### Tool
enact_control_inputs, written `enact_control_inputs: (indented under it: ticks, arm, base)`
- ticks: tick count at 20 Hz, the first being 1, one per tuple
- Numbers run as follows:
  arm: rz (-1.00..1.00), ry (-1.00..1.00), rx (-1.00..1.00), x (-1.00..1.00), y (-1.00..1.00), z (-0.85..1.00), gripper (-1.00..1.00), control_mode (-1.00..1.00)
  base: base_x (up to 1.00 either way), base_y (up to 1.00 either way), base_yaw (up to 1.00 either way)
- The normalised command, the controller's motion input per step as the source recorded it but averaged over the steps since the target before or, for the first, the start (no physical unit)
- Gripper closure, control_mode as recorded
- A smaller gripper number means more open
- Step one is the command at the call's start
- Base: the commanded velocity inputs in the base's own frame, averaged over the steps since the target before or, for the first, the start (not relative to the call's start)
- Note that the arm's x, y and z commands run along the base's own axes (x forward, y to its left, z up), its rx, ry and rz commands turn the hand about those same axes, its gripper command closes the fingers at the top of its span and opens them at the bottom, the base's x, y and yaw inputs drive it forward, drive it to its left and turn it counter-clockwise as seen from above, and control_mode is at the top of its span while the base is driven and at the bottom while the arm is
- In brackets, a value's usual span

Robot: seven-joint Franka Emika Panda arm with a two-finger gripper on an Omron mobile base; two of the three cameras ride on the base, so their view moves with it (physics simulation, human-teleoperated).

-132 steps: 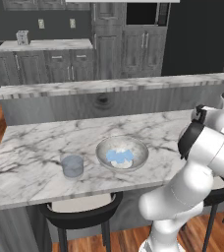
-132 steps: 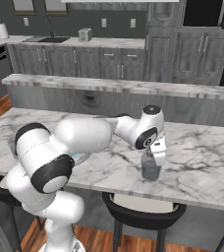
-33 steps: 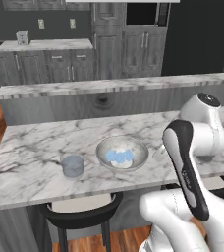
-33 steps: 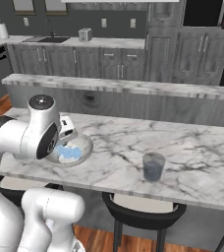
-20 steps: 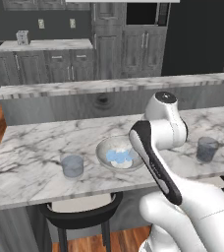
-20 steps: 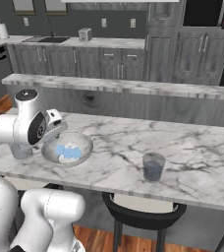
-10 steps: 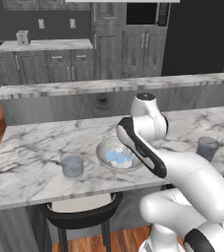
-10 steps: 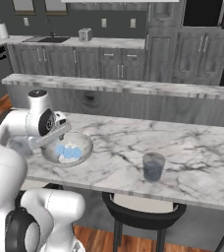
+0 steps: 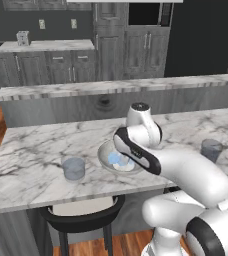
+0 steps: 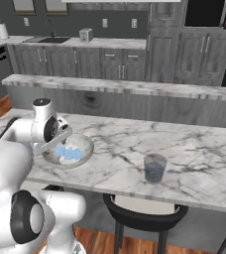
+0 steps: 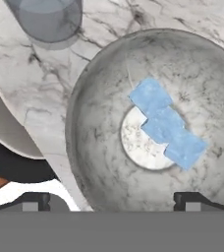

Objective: There are four ice cubes in the ice bowl. Place two ice cubes in each glass of water.

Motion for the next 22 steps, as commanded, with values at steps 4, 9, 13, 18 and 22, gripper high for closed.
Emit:
enact_control_inputs:
  ticks: [4,9,13,18,22]
  arm:
    - [0.12,-0.04,0.0,0.46,0.17,-0.29,-1.0,-1.0]
    - [0.12,-0.02,0.0,0.52,0.15,-0.26,-1.0,-1.0]
    - [0.08,0.0,0.0,0.46,0.1,-0.23,-1.0,-1.0]
    - [0.04,0.0,0.0,0.37,0.15,-0.2,-1.0,-1.0]
    - [0.0,0.0,-0.02,0.21,0.13,-0.2,-1.0,-1.0]
  base:
    - [0.0,0.0,0.0]
    - [0.0,0.0,0.0]
    - [0.0,0.0,0.0]
    - [0.0,0.0,0.0]
    - [0.0,0.0,0.0]
